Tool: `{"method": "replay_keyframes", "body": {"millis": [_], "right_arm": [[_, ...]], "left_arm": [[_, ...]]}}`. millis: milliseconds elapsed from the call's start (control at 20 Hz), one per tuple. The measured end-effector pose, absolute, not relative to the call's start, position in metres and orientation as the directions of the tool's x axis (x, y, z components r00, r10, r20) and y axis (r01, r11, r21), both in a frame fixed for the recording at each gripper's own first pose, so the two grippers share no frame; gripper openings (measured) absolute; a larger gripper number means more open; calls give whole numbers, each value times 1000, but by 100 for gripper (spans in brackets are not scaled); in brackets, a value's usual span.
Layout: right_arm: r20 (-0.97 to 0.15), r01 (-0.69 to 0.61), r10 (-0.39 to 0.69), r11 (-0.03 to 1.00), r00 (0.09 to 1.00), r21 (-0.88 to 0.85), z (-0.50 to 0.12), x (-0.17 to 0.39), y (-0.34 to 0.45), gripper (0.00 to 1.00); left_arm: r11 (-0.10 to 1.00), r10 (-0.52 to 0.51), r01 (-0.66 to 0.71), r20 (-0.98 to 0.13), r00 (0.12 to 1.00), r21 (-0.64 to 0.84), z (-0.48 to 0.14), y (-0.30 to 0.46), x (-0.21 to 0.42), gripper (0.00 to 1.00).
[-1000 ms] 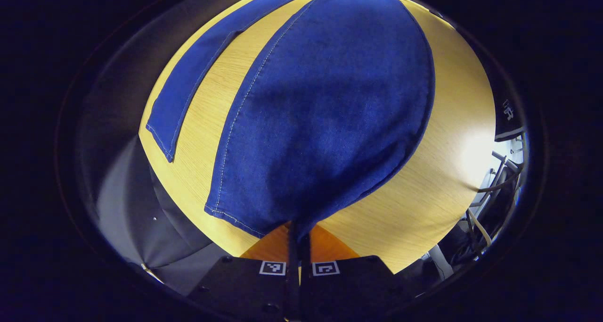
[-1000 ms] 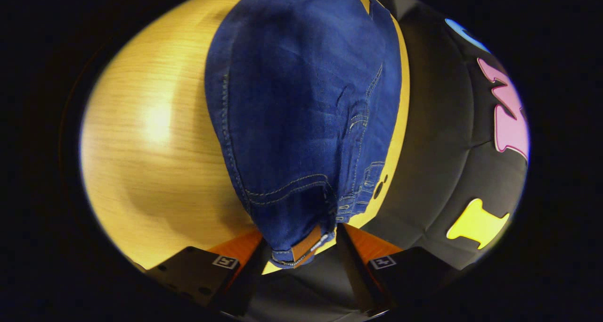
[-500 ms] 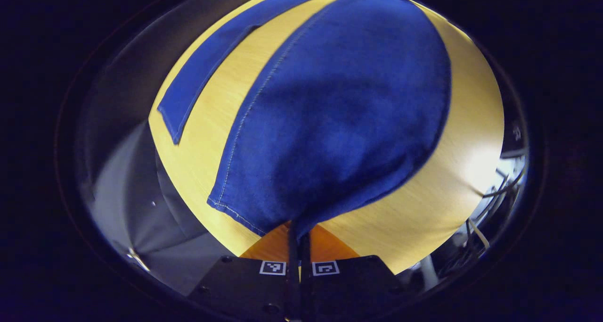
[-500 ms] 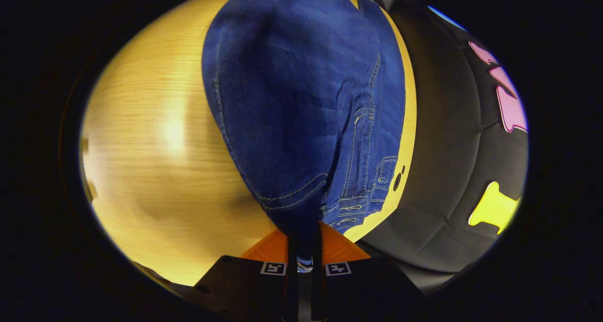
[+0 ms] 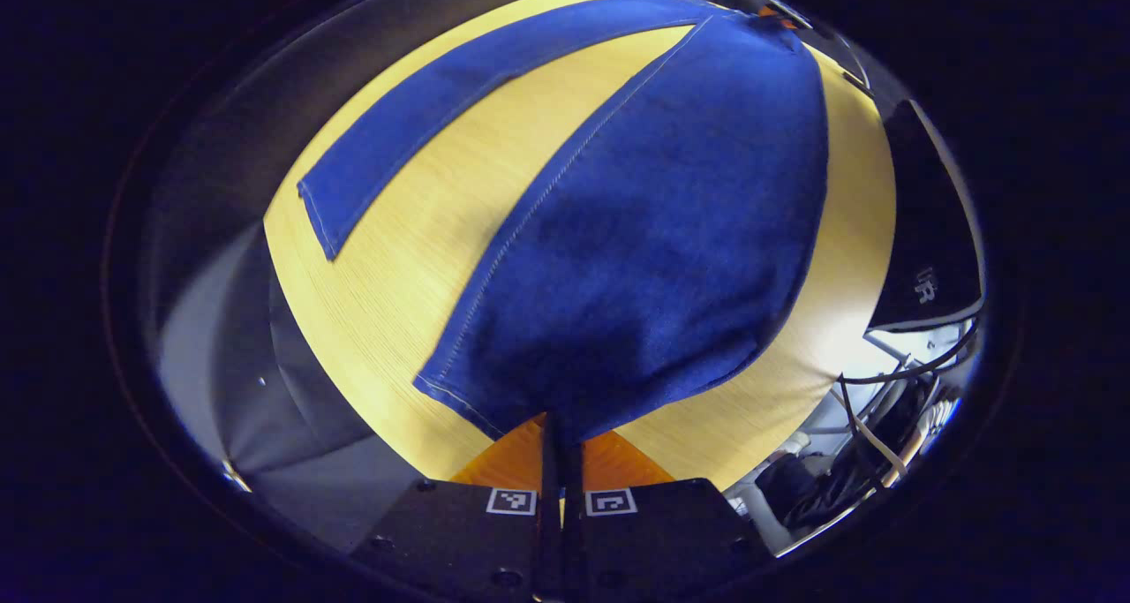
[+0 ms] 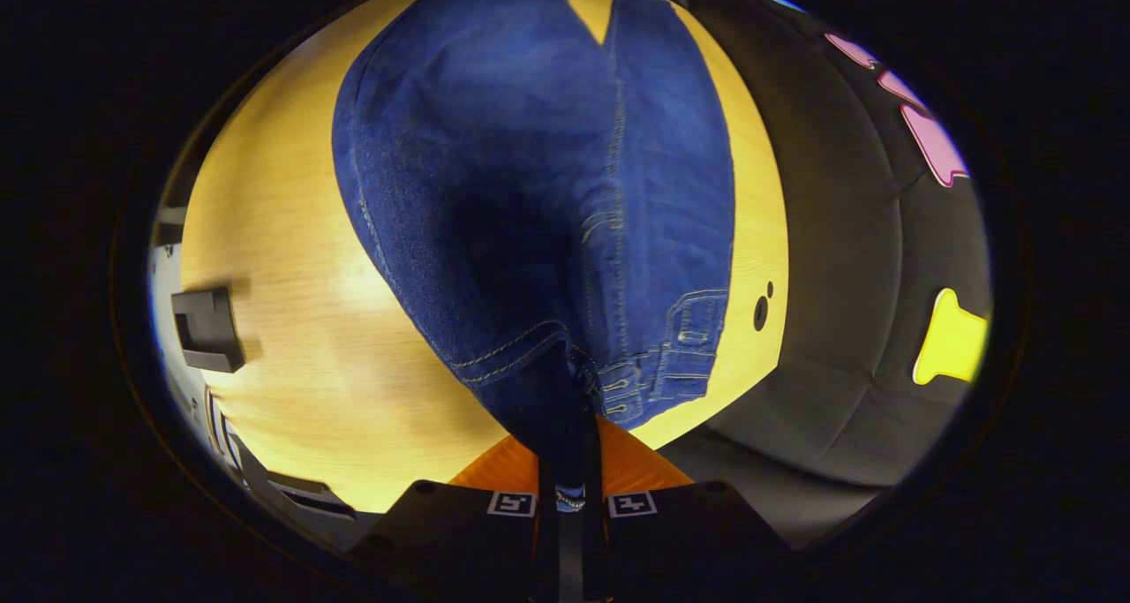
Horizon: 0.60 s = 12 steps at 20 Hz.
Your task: Grasp the waist and the cuffs of the jeans and fold them to make the two legs overlap; first hold the waist and fold one-third of the jeans toward the cuffs, then hold the cuffs and fold the remaining one-third in the same direction to finish folding.
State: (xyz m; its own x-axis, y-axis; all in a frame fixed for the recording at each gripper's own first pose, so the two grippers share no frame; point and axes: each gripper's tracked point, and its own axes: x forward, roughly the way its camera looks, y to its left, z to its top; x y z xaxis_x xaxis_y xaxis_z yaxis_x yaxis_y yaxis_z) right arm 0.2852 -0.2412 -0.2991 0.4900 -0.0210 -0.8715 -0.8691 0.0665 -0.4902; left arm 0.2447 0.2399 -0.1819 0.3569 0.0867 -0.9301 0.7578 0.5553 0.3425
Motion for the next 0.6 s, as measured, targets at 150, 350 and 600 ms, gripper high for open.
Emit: {"method": "replay_keyframes", "body": {"millis": [150, 350, 600], "right_arm": [[-888, -887, 18, 71, 459, -457, -276, 316, -230, 14], [-894, -878, 87, 252, 439, -407, -250, 377, -219, 14], [-872, -758, 118, 557, 476, -339, -253, 466, -232, 14]], "left_arm": [[506, 61, 784, -922, 382, 358, -144, 228, 297, 6], [490, 59, 792, -920, 386, 364, -106, 223, 382, 6], [657, 50, 695, -937, 346, 292, -94, 234, 463, 6]]}}
